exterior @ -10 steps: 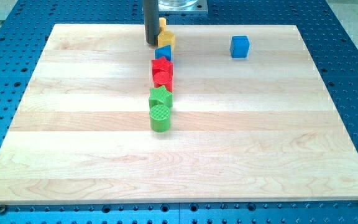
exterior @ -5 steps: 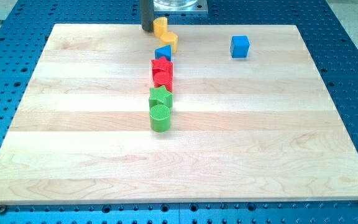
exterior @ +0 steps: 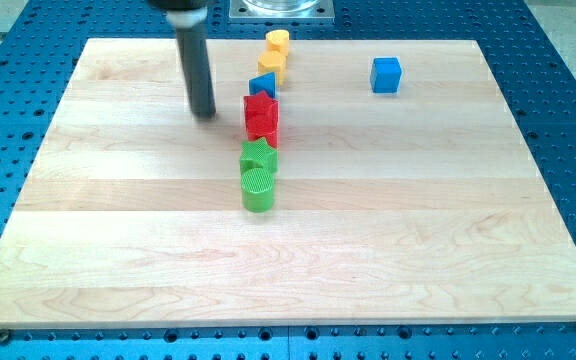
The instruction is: Push the yellow blocks to the top of the triangle
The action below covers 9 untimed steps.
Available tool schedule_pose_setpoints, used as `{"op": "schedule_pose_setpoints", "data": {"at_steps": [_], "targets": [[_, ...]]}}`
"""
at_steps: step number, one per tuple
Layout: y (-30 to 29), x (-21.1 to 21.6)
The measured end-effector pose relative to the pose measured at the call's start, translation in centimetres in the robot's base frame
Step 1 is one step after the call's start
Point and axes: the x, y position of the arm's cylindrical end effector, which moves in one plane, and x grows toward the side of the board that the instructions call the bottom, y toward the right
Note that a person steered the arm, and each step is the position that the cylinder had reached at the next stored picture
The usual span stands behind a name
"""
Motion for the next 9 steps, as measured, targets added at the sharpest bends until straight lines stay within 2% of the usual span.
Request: {"op": "schedule_pose_setpoints", "data": {"at_steps": [1,2,3,4,6,7,9], "targets": [[-1.2,10.2],[2.9,18.2],[13.9,20.8],[23.7,21.2],[34.7,18.9],[37.8,14.6],[38.7,-1.8]]}}
